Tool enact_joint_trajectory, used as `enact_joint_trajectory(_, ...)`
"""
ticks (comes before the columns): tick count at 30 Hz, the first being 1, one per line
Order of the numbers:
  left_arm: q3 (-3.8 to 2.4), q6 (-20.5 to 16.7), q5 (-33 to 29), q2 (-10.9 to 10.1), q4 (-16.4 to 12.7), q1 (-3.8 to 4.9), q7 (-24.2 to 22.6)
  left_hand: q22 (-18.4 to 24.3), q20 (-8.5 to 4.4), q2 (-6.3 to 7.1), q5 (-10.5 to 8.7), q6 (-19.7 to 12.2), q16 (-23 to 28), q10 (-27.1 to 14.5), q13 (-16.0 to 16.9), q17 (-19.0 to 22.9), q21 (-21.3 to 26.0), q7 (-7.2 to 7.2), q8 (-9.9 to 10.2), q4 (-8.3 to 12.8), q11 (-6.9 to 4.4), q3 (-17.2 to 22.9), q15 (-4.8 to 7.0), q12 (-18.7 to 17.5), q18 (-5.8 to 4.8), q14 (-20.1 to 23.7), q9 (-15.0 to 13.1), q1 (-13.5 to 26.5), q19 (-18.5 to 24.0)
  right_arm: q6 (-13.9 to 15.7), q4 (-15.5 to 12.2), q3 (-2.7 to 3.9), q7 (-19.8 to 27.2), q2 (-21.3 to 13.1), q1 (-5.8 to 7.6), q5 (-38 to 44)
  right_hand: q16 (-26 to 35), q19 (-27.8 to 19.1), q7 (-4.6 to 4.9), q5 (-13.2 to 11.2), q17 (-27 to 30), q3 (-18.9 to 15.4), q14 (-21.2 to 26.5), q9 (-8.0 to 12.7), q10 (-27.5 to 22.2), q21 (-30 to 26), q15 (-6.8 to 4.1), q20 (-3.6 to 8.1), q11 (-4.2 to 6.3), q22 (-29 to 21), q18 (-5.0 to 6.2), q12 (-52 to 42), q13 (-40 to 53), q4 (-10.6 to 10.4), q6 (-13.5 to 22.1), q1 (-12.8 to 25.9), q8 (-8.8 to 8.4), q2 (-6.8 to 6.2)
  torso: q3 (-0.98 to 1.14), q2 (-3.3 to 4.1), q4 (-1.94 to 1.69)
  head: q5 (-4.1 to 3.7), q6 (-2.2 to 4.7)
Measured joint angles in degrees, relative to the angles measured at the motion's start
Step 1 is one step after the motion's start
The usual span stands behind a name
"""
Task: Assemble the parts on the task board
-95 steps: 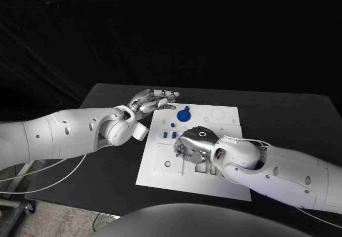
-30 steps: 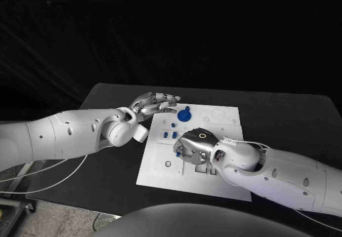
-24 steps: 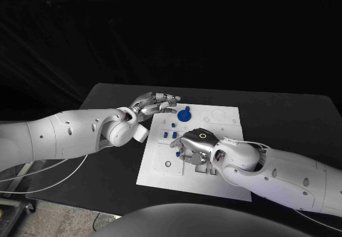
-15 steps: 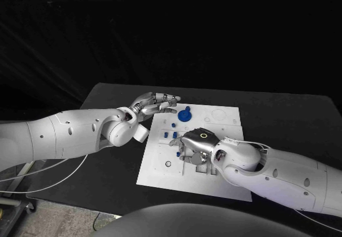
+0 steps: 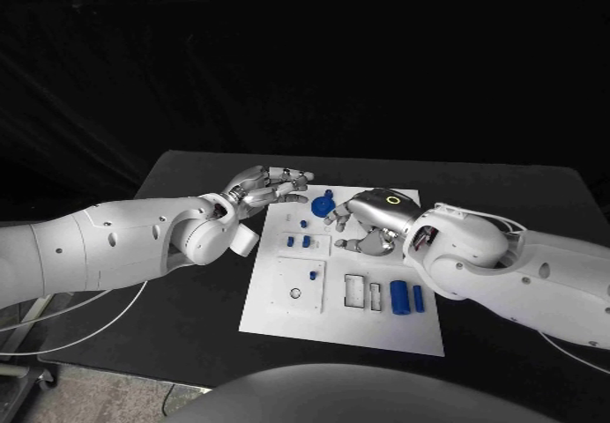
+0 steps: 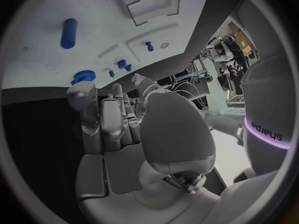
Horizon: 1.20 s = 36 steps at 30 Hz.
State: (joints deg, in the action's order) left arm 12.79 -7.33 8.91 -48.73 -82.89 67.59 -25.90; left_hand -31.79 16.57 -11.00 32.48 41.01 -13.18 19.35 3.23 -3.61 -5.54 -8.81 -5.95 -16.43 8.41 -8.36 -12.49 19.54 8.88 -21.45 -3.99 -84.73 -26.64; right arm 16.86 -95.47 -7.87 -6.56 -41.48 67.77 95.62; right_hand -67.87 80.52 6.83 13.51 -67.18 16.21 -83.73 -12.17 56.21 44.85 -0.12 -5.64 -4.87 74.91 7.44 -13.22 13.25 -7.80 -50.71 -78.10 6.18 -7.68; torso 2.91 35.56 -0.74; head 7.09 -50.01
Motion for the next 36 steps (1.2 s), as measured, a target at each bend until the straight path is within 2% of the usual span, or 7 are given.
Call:
enact_joint_trajectory(6, 0.05, -0.49, 0.01, -1.19, -1.43, 0.0, -1.03, 0.17, 0.0, 0.7, 0.44, -0.2, -1.32, 1.16, 0.2, -0.18, -0.45, 0.05, -0.27, 0.02, -0.29, 0.02, -0.1, 1.11, 0.0, -1.83, 0.0, -0.71, -0.86, -1.01, -1.38, -0.02, -1.52, -3.79, 1.37, -2.55, -0.08, 1.2, -0.44, -1.16, -0.11, -2.06, 0.0, 1.4, -2.72, 2.72, 0.0, -0.23, -0.83, 0.0, 0.01, 2.99, -2.91, -0.44, 0.23, 0.3, -0.98, -0.31, 0.04, -0.03, 0.04, -0.33, 0.0)
enact_joint_trajectory(8, 0.08, -0.85, 0.02, -1.5, -1.76, 0.0, -1.97, 0.25, -0.07, 1.46, 1.31, 0.79, -3.2, 3.64, 0.48, -0.64, -1.12, 0.35, -0.67, 0.02, -0.77, 0.02, 0.73, 2.93, 0.0, -4.94, -0.05, -1.46, -2.01, -1.25, -1.36, -0.07, -1.85, -4.5, 1.46, -3.01, -0.08, 1.26, -0.92, -2.0, -0.01, -2.83, 0.0, 1.76, -2.72, 3.21, 0.0, -0.3, -0.83, -0.01, 0.01, 3.14, -3.58, -0.65, -0.05, 0.52, -1.34, -0.09, 0.05, -0.03, 0.04, -0.36, 0.0)
enact_joint_trajectory(12, 0.08, -1.83, 0.1, -1.7, -2.19, 0.0, -4.55, 0.47, -0.2, 2.13, 1.97, 1.28, -4.12, 5.25, 0.51, -0.78, -1.33, 0.83, -0.89, -0.15, -1.56, -0.15, 2.05, 3.97, -0.01, -6.78, -0.07, -1.35, -2.67, -1.8, -0.94, -0.26, -2.24, -5.83, 1.19, -3.76, -0.08, 1.48, -1.09, -3.86, 0.4, -4.47, 0.0, 2.4, -2.72, 3.42, 0.0, -0.09, -0.83, -0.01, 0.02, 3.45, -4.68, -1.42, -0.05, 0.99, -1.59, -0.11, 0.07, -0.03, 0.05, -0.37, 0.0)
enact_joint_trajectory(23, 0.12, -2.97, 0.15, -1.32, -2.07, 0.0, -7.67, 0.62, -0.2, 2.12, 2.24, 1.28, -4.12, 5.31, 0.51, -0.77, -1.33, 0.83, -0.9, -0.15, -1.62, -0.15, 2.04, 3.99, 0.0, -6.77, -0.06, -1.35, -2.67, -3.61, -0.08, -0.57, -2.86, -8.23, 0.22, -4.62, -0.08, 1.47, -0.62, -6.01, 0.32, -7.63, 0.01, 3.21, -1.58, 3.52, 0.0, -0.09, -0.51, -0.01, 0.02, 3.56, -6.08, -3.64, -1.03, 1.79, -1.61, 0.13, 0.05, 0.0, 0.08, -0.37, 0.0)
enact_joint_trajectory(29, 0.12, -3.03, 0.15, -1.11, -1.86, 0.0, -8.08, 0.62, -0.2, 2.12, 2.24, 1.28, -4.12, 5.52, 0.5, -0.77, -1.33, 0.83, -0.89, -0.15, -1.42, -0.15, 2.04, 3.99, -0.01, -6.77, -0.06, -1.35, -2.67, -4.21, 1.27, -0.6, -3.08, -7.76, -0.83, -4.44, -0.08, 1.47, -0.44, -5.9, 0.09, -7.98, -0.1, 3.21, -1.57, 3.17, -0.1, -0.09, -0.49, -0.01, 0.03, 3.56, -6.48, -3.99, -2.52, 1.78, -1.61, 0.14, 0.04, 0.02, 0.02, -0.38, 0.0)
enact_joint_trajectory(34, 0.13, -3.05, 0.15, -1.18, -1.82, -0.01, -8.17, 0.69, -0.2, 2.12, 2.24, 1.28, -4.12, 5.51, 0.5, -0.77, -1.33, 0.83, -0.89, -0.15, -1.42, -0.15, 2.04, 3.99, -0.01, -6.77, -0.05, -1.35, -2.66, -4.05, 2.9, -0.66, -2.92, -6.58, -2.57, -3.99, -1.29, 1.67, -0.2, -3.53, -0.86, -8.13, -0.2, 3.09, -0.09, 3.64, -0.2, 0.11, -0.13, 0.01, 0.05, 3.22, -6.58, -3.82, -3.47, -0.04, -1.32, 0.77, 0.04, 0.04, -0.01, -0.05, 0.0)
enact_joint_trajectory(36, 0.13, -3.05, 0.15, -1.2, -1.76, -0.05, -8.17, 0.69, -0.2, 2.12, 2.24, 1.28, -4.12, 5.51, 0.5, -0.74, -1.33, 0.83, -0.89, -0.15, -1.43, -0.15, 2.04, 3.99, 0.0, -6.77, -0.05, -1.35, -2.66, -3.82, 3.47, -0.68, -2.75, -6.16, -3.09, -3.85, -1.75, 1.67, 0.01, -2.4, -1.33, -7.97, -0.2, 3.09, 0.63, 4.12, -0.2, 0.11, -0.05, 0.04, -0.83, 2.8, -6.58, -3.35, -3.68, -0.59, -1.32, 1.13, 0.04, 0.04, 0.0, 0.03, 0.0)
